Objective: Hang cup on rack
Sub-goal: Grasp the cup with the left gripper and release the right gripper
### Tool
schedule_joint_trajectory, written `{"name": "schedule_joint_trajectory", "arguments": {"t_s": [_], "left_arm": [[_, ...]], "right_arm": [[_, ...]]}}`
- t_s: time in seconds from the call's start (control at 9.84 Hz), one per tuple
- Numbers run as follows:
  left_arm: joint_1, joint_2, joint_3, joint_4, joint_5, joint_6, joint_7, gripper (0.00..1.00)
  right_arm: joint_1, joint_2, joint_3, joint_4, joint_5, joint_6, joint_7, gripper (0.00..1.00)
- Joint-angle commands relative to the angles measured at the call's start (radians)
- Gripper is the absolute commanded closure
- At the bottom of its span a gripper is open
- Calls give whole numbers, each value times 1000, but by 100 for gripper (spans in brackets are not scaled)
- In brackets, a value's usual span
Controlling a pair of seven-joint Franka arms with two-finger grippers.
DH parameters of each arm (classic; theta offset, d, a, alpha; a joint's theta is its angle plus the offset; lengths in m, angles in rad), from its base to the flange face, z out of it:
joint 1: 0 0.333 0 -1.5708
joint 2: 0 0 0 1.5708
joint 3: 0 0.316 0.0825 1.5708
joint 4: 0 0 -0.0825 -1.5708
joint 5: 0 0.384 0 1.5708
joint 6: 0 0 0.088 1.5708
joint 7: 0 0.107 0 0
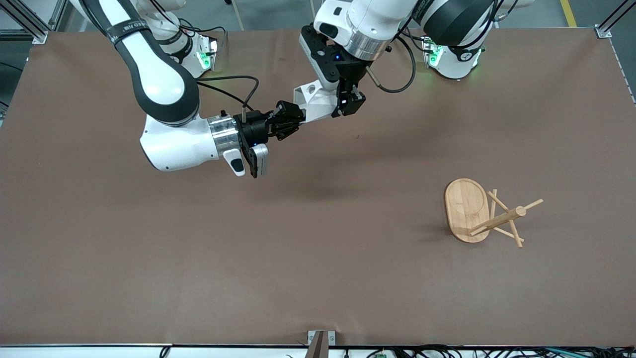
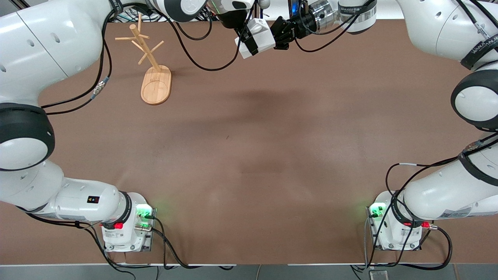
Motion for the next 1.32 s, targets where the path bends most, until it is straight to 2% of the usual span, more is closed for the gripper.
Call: {"name": "schedule_joint_trajectory", "arguments": {"t_s": [0.0,0.1,0.3,0.41,0.61,0.81,0.91,1.02,1.22], "left_arm": [[19,22,2,-29,25,9,20,98],[19,22,4,-29,25,9,20,99],[30,24,8,-30,25,9,20,99],[30,25,8,-30,25,9,23,99],[42,30,10,-35,50,8,20,99],[76,36,10,-55,50,9,-53,99],[80,42,11,-56,51,11,-115,99],[112,41,11,-56,51,9,-154,99],[189,37,11,-56,50,-21,-165,99]], "right_arm": [[-1,-19,11,33,16,-28,52,0],[-5,-22,8,49,9,-15,52,0],[-24,-33,4,66,-112,51,53,0],[-30,-62,-7,58,-129,56,53,0],[-36,-118,-60,35,-217,65,71,0],[-41,-271,-85,-87,-376,210,155,0],[-42,-327,-94,-126,-395,223,183,0],[-56,-383,-111,-161,-501,222,187,0],[-58,-453,-182,-190,-647,199,187,0]]}}
